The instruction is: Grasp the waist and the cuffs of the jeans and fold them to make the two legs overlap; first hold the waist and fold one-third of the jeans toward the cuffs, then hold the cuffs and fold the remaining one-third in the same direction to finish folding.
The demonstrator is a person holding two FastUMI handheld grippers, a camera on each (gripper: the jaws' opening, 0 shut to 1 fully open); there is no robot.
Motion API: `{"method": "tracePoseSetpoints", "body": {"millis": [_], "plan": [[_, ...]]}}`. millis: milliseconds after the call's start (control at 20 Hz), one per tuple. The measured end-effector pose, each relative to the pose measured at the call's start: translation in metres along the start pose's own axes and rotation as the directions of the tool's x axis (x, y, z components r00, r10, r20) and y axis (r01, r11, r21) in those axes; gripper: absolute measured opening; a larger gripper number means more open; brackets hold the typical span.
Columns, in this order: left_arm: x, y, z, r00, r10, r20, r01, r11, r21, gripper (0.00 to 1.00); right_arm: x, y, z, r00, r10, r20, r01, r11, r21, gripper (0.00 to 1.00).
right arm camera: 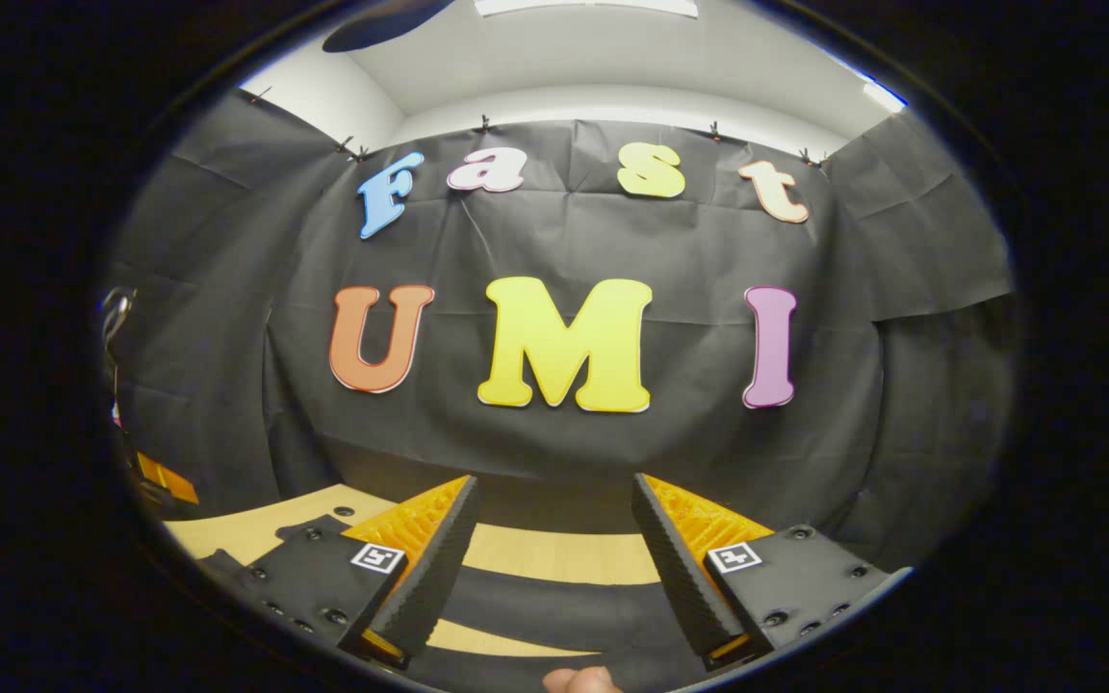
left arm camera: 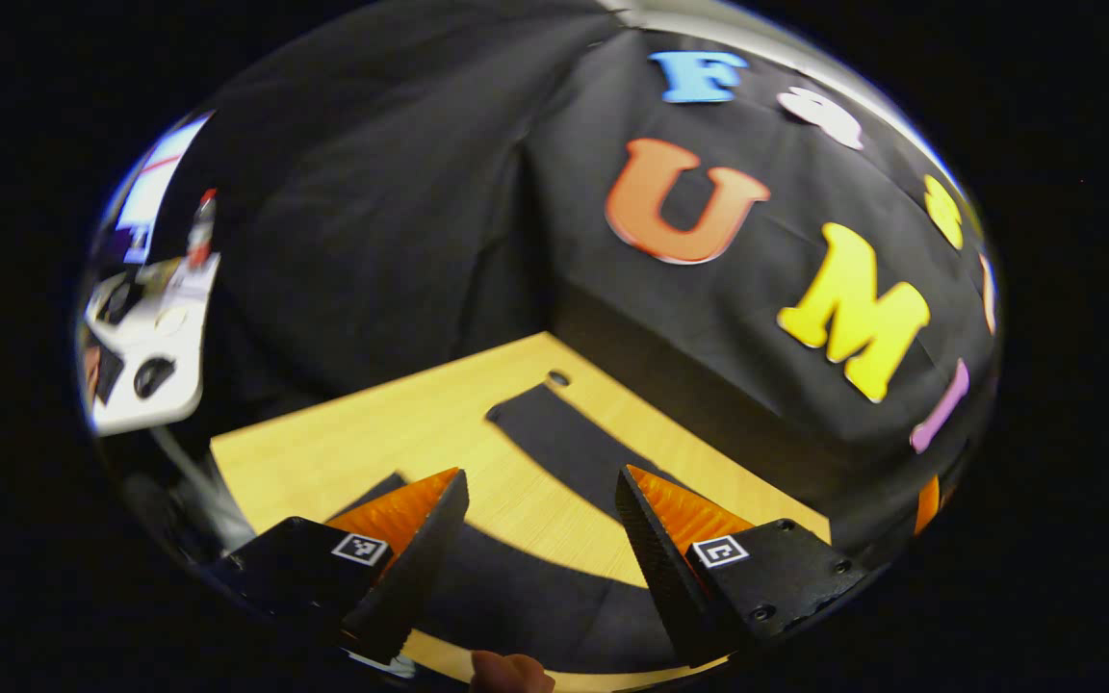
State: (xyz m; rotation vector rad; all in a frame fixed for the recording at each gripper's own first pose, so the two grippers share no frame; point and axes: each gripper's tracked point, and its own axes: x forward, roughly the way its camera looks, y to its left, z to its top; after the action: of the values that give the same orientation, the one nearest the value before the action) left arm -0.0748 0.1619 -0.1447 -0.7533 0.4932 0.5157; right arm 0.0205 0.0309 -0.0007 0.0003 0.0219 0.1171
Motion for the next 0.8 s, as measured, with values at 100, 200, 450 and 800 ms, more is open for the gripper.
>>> {"method": "tracePoseSetpoints", "body": {"millis": [100,200,450,800], "plan": [[0.0,0.049,-0.019,0.991,0.063,-0.116,-0.084,0.98,-0.183,0.99,0.0,-0.002,-0.003,1.0,0.0,-0.005,0.0,1.0,-0.007,0.97],[-0.006,0.077,-0.037,0.974,0.112,-0.197,-0.169,0.938,-0.303,0.99,0.001,-0.005,-0.006,1.0,-0.004,-0.009,0.004,1.0,-0.011,0.97],[-0.008,0.1,-0.061,0.94,0.132,-0.315,-0.268,0.855,-0.443,0.99,0.002,-0.017,-0.011,0.999,-0.024,-0.028,0.024,1.0,-0.011,0.97],[0.012,0.137,-0.079,0.893,0.189,-0.409,-0.391,0.778,-0.492,0.99,-0.002,-0.039,-0.009,0.997,-0.072,-0.027,0.071,0.997,-0.032,0.97]]}}
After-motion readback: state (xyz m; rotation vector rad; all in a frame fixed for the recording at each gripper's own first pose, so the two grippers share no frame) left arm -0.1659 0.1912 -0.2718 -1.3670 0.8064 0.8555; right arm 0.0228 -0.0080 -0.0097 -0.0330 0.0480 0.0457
